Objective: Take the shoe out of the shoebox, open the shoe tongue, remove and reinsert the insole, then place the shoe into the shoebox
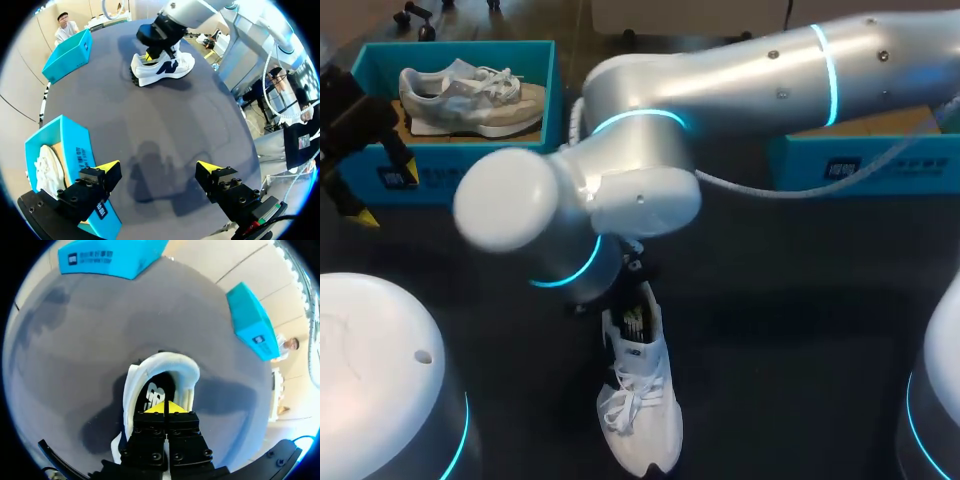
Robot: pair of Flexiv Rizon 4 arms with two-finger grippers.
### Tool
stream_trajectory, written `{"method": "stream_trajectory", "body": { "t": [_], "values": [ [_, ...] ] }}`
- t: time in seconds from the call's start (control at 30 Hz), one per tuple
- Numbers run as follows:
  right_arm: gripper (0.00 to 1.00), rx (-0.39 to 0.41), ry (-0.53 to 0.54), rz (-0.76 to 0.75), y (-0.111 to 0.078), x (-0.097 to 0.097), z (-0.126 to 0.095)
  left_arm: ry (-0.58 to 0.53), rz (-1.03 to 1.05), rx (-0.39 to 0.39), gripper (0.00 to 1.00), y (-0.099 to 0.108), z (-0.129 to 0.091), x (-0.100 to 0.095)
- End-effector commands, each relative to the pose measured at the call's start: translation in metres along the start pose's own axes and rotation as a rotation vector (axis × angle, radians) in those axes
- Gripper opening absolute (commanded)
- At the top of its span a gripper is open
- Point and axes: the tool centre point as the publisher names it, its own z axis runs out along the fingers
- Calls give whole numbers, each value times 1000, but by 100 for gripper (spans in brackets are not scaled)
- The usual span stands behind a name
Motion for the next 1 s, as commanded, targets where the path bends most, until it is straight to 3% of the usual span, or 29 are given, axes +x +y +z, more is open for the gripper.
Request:
{"method": "stream_trajectory", "body": {
  "t": [0.03,0.37,0.77,1.0],
  "values": [
    [0,75,89,407,1,-1,31,3,0,-3,100,0,-1,0],
    [0,127,151,412,-7,12,44,3,0,-3,100,0,-1,0],
    [0,15,85,436,-10,3,9,3,0,-3,100,0,-1,0],
    [0,71,94,432,-14,8,30,3,0,-3,100,0,-1,0]
  ]
}}
